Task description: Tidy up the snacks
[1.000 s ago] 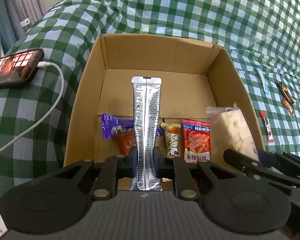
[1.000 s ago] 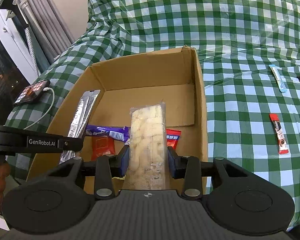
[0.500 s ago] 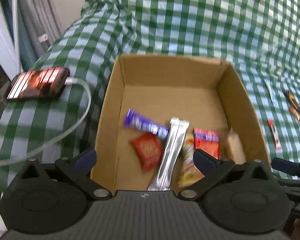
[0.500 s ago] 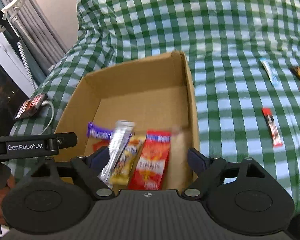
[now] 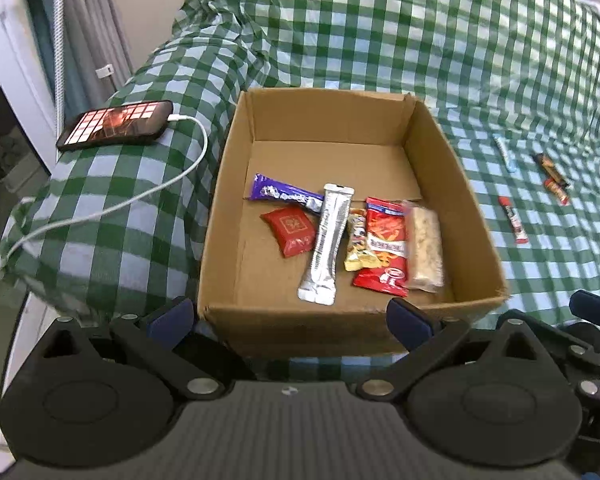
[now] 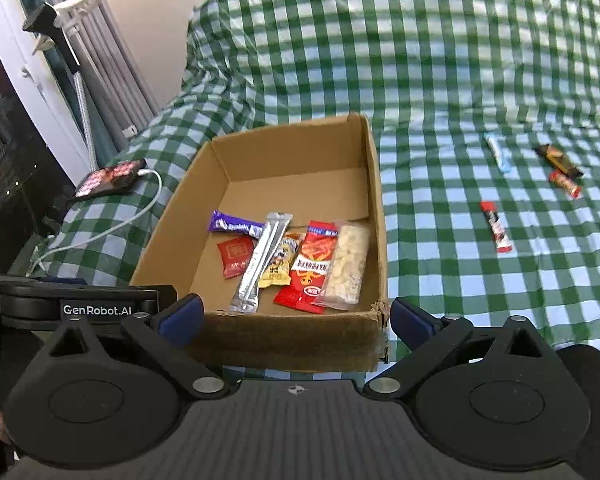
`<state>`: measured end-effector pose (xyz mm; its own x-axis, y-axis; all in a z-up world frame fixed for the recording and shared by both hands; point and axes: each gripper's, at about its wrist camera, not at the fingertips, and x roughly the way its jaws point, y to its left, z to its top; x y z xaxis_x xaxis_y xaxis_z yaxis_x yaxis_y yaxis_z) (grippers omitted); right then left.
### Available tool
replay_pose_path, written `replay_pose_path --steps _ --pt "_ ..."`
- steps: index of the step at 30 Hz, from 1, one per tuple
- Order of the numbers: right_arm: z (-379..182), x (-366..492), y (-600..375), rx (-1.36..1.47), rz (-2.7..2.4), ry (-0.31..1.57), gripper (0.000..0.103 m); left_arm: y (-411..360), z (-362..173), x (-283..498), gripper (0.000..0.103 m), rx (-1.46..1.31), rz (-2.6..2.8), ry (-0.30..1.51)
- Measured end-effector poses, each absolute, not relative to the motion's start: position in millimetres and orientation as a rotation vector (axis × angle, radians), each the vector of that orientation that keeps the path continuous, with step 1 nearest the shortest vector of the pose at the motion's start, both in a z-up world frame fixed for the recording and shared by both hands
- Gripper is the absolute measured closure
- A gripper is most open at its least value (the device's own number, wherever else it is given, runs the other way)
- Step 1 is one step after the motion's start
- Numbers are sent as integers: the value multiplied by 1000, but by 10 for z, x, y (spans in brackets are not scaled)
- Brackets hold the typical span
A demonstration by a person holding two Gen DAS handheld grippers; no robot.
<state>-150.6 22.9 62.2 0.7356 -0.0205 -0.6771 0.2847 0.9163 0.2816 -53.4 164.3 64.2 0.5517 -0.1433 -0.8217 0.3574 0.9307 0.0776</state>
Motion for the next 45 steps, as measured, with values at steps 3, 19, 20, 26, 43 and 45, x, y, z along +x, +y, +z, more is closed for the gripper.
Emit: replay_pose_path --steps 3,19,20,26,43,45 --pt "702 -1612 285 366 -182 706 1 1667 655 -678 0 228 -306 961" --pt "939 -2010 475 310 -185 633 1 1770 868 -1084 0 234 -309 880" --pt "944 -2018 482 309 -184 632 1 1778 872 -1086 0 231 -309 882" --pt "941 -2021 504 310 -186 631 1 1785 867 -1100 0 230 -309 883" --pt "847 -1996 436 343 -176 653 1 1721 772 -1036 0 269 -301 920" --pt "821 -1996 414 355 -175 658 1 1694 755 -1020 0 279 -299 926"
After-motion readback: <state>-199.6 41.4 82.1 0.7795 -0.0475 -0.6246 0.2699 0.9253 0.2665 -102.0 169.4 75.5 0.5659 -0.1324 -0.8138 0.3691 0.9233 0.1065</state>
